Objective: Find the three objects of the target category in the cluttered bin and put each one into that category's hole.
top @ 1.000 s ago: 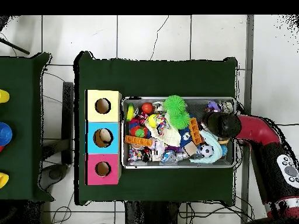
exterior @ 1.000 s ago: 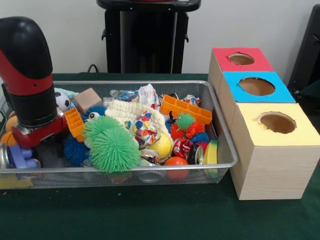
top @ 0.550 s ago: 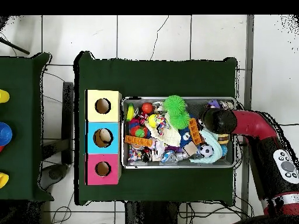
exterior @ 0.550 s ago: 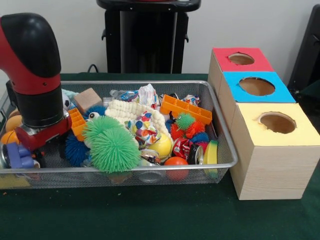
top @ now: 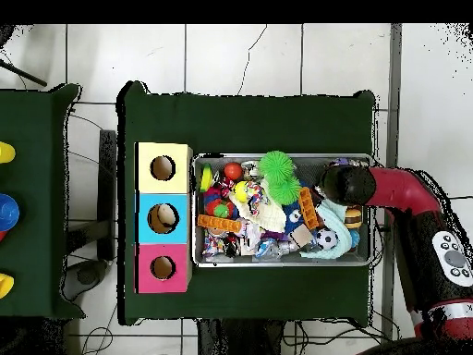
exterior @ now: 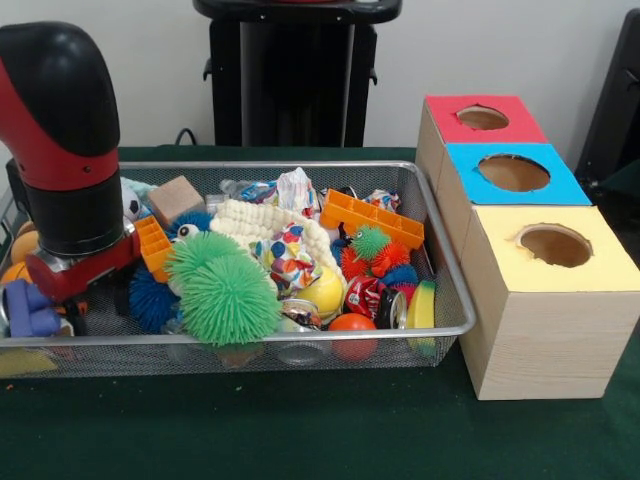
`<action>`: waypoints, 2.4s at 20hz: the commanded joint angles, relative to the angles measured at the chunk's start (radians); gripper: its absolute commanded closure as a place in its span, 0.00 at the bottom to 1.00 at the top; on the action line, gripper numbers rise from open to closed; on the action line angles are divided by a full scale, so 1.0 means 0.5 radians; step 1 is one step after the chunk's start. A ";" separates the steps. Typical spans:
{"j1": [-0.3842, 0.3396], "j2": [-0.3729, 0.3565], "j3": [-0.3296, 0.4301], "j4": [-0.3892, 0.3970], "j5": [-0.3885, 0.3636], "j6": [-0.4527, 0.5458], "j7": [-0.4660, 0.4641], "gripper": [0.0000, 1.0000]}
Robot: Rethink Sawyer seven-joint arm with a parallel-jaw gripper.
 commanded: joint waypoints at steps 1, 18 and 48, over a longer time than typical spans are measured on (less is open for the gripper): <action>0.017 -0.071 0.050 -0.213 -0.050 0.178 -0.498 0.00; 0.061 -0.294 0.028 -0.277 0.137 0.520 -0.271 0.00; 0.054 -0.464 -0.104 -0.001 0.137 0.246 -0.062 0.00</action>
